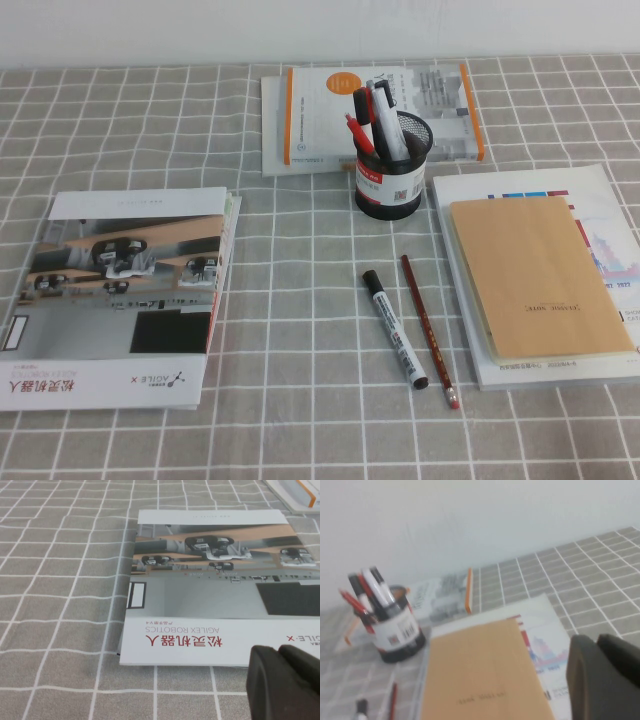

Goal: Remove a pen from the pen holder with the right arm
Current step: 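Take a marker out of the pen holder and lay it on the table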

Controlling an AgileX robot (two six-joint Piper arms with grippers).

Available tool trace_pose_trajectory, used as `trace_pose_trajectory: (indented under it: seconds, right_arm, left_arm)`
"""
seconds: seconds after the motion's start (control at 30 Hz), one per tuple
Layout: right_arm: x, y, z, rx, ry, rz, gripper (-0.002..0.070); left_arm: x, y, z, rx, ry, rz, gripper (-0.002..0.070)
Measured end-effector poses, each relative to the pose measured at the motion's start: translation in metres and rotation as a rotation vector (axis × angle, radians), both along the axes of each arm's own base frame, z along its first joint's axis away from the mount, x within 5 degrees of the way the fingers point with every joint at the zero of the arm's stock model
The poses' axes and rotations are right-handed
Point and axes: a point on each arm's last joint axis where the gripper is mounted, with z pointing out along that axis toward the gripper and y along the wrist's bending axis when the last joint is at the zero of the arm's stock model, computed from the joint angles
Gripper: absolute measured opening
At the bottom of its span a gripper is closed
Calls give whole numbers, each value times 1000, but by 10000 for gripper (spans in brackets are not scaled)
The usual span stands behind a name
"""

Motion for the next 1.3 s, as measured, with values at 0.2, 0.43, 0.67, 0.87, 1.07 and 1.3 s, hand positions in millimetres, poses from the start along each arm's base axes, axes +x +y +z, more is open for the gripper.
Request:
trace_pose_trajectory:
  seconds: [0.2,0.43,0.67,0.87,1.07,1.3]
  right_arm:
    - [0,0,2,156,-16,3,-13]
    - [0,0,3,203,-21,3,-13]
    - [0,7,8,219,101,60,-13]
    - [13,15,51,142,276,141,-12]
    - [40,20,75,-9,420,210,-13]
    - [90,31,95,-93,530,349,-13]
  left_arm:
    - [0,0,0,0,0,0,-5]
    - [0,0,0,0,0,0,-5]
    - [0,0,0,0,0,0,-5]
    - [0,0,0,0,0,0,-5]
    - [0,0,0,0,0,0,-5]
    - [0,0,0,0,0,0,-5]
